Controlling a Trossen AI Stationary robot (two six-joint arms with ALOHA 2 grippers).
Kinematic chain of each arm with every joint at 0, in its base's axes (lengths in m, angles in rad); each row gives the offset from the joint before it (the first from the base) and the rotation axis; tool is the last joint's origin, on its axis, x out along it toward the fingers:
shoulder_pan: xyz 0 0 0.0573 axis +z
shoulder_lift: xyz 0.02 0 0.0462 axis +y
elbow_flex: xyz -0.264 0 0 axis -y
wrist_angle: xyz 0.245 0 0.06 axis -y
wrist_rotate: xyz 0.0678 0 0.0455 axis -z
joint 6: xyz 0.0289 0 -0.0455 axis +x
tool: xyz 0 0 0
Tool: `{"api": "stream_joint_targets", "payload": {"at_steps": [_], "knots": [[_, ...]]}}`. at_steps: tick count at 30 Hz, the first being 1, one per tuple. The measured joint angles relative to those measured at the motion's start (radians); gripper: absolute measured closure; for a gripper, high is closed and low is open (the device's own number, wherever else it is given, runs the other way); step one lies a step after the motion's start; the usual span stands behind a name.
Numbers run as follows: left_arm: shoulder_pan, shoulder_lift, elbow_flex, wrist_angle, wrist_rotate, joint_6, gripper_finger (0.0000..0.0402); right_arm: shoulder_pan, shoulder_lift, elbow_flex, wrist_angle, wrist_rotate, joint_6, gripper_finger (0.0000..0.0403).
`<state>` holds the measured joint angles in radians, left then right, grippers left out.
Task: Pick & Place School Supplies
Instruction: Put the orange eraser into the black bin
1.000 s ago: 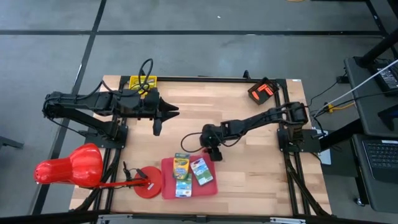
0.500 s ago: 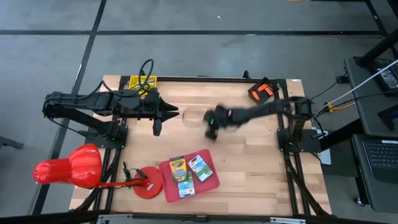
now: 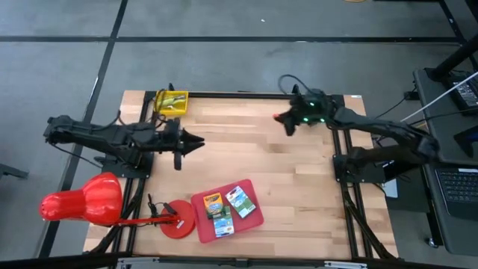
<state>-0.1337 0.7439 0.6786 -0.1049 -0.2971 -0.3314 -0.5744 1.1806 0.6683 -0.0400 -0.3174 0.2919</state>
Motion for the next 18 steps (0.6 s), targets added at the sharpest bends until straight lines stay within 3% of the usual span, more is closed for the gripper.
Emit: {"api": "stream_joint_targets", "payload": {"at_steps": [5, 9, 15, 18], "knots": [[0.062, -0.09, -0.318, 0.387, 0.022, -0.119, 0.0347, -0.087, -0.185, -0.229, 0.103, 0.102, 0.128, 0.0369], [0.103, -0.081, -0.454, 0.687, 0.06, -0.111, 0.0354, -0.179, -0.343, -0.347, 0.125, 0.114, 0.172, 0.0369], [0.179, -0.08, -0.556, 0.723, 0.067, 0.08, 0.0355, -0.313, -0.467, -0.371, 0.062, 0.06, 0.099, 0.0369], [0.243, -0.081, -0.662, 0.871, 0.106, 0.156, 0.0355, -0.382, -0.466, -0.371, -0.004, 0.015, 0.089, 0.0369]]}}
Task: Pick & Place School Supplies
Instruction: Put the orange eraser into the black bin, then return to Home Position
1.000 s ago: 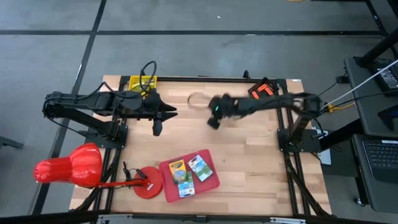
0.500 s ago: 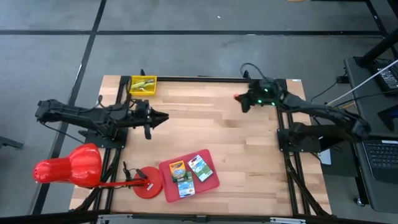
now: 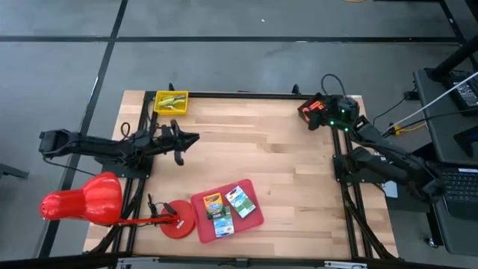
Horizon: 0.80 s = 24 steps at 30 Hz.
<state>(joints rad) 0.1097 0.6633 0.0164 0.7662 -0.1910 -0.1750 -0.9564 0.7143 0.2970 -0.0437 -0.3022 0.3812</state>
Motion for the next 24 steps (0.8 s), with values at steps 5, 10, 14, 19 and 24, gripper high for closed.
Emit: {"api": "stream_joint_targets", "payload": {"at_steps": [5, 10, 14, 19, 24], "knots": [[0.106, -0.003, -0.008, -0.029, 0.099, 0.129, 0.0356, -0.075, 0.0, 0.0, -0.021, 0.116, 0.03, 0.0369], [0.192, -0.005, -0.008, -0.021, 0.241, 0.179, 0.0359, -0.082, 0.035, 0.001, -0.053, 0.171, 0.041, 0.0369], [0.227, -0.008, -0.008, -0.011, 0.336, 0.203, 0.0359, -0.068, 0.061, 0.001, -0.04, 0.203, 0.051, 0.0345], [0.251, -0.007, -0.008, -0.018, 0.386, 0.24, 0.0359, -0.056, 0.097, 0.002, -0.024, 0.245, 0.096, 0.024], [0.273, -0.007, -0.008, -0.03, 0.394, 0.266, 0.0359, -0.017, 0.163, 0.039, -0.035, 0.313, 0.134, 0.0212]]}}
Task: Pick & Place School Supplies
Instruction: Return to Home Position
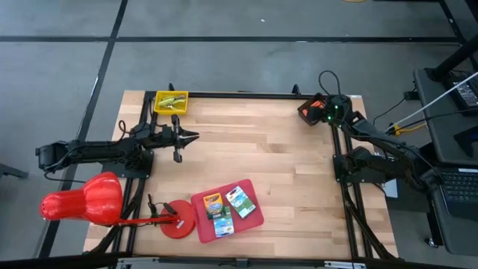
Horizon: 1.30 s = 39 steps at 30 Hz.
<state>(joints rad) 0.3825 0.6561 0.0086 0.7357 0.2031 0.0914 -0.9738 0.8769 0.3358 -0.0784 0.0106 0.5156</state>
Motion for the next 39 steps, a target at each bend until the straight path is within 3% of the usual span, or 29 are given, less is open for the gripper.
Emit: {"api": "stream_joint_targets", "payload": {"at_steps": [2, 8, 15, 17, 24, 28, 34, 39], "knots": [[0.001, 0.0, 0.0, -0.01, 0.002, -0.007, 0.0359, 0.005, 0.001, 0.0, 0.004, -0.031, -0.001, 0.021], [-0.002, 0.0, 0.0, -0.004, 0.116, -0.007, 0.0361, 0.007, -0.047, 0.001, 0.135, -0.273, -0.005, 0.0208], [0.005, -0.02, 0.0, -0.002, 0.13, -0.084, 0.0372, 0.007, -0.097, 0.001, 0.167, -0.336, 0.026, 0.0207], [-0.043, -0.02, 0.0, 0.002, 0.087, -0.093, 0.0372, 0.007, -0.104, 0.001, 0.166, -0.345, 0.027, 0.0207], [-0.298, -0.043, 0.0, -0.009, -0.227, -0.055, 0.0373, 0.007, -0.106, 0.001, 0.184, -0.356, 0.023, 0.0207], [-0.401, -0.128, 0.0, -0.079, -0.404, 0.01, 0.0375, 0.006, -0.106, 0.001, 0.206, -0.371, 0.022, 0.0207], [-0.444, -0.373, 0.0, -0.328, -0.475, 0.018, 0.0375, 0.006, -0.106, 0.001, 0.205, -0.397, 0.014, 0.0207], [-0.444, -0.586, 0.0, -0.543, -0.467, 0.01, 0.0375, 0.006, -0.106, 0.001, 0.205, -0.41, 0.0, 0.0207]]}}
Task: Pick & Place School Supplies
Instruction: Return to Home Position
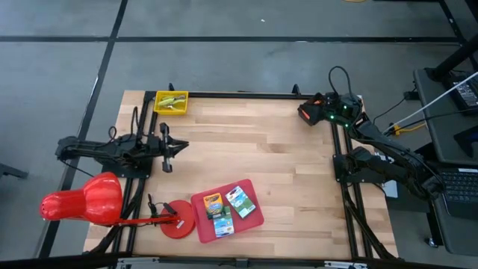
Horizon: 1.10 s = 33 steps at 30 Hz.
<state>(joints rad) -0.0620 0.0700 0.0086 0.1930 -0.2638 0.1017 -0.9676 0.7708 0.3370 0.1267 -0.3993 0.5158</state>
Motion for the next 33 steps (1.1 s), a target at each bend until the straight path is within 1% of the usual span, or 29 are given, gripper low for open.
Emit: {"api": "stream_joint_targets", "payload": {"at_steps": [2, 9, 11, 13, 15, 17, 19, 22, 26, 28, 31, 33], "knots": [[0.0, -0.068, 0.0, -0.081, 0.001, -0.004, 0.0375, 0.0, 0.0, 0.0, 0.004, -0.014, 0.0, 0.0207], [0.025, -0.066, 0.0, -0.143, 0.027, -0.037, 0.0375, 0.0, 0.0, 0.0, 0.108, -0.16, -0.002, 0.0207], [0.029, -0.068, 0.0, -0.138, 0.011, -0.043, 0.0375, 0.002, 0.0, 0.0, 0.129, -0.199, 0.01, 0.0207], [0.037, -0.053, 0.0, -0.137, -0.022, -0.085, 0.0375, 0.01, 0.0, 0.0, 0.155, -0.229, 0.024, 0.0207], [0.039, -0.051, 0.0, -0.136, -0.024, -0.119, 0.0375, 0.026, 0.0, 0.0, 0.19, -0.25, 0.024, 0.0207], [0.039, -0.046, 0.0, -0.138, -0.023, -0.135, 0.0375, 0.057, 0.0, 0.0, 0.213, -0.244, 0.024, 0.0207], [0.039, -0.048, 0.0, -0.136, -0.023, -0.142, 0.0375, 0.108, 0.0, -0.006, 0.256, -0.197, 0.023, 0.0207], [0.039, -0.047, 0.0, -0.137, -0.023, -0.142, 0.0375, 0.227, -0.001, -0.032, 0.361, -0.071, 0.03, 0.0207], [0.039, -0.047, 0.0, -0.137, -0.023, -0.142, 0.0374, 0.452, 0.002, -0.085, 0.488, 0.17, 0.014, 0.0207], [0.039, -0.047, 0.0, -0.137, -0.023, -0.142, 0.0375, 0.562, 0.003, -0.12, 0.55, 0.273, 0.005, 0.0207], [0.039, -0.047, 0.0, -0.137, -0.023, -0.142, 0.0374, 0.708, 0.002, -0.163, 0.65, 0.399, 0.001, 0.0207], [0.039, -0.047, 0.0, -0.137, -0.023, -0.142, 0.0373, 0.785, 0.001, -0.183, 0.677, 0.454, 0.0, 0.0207]]}}
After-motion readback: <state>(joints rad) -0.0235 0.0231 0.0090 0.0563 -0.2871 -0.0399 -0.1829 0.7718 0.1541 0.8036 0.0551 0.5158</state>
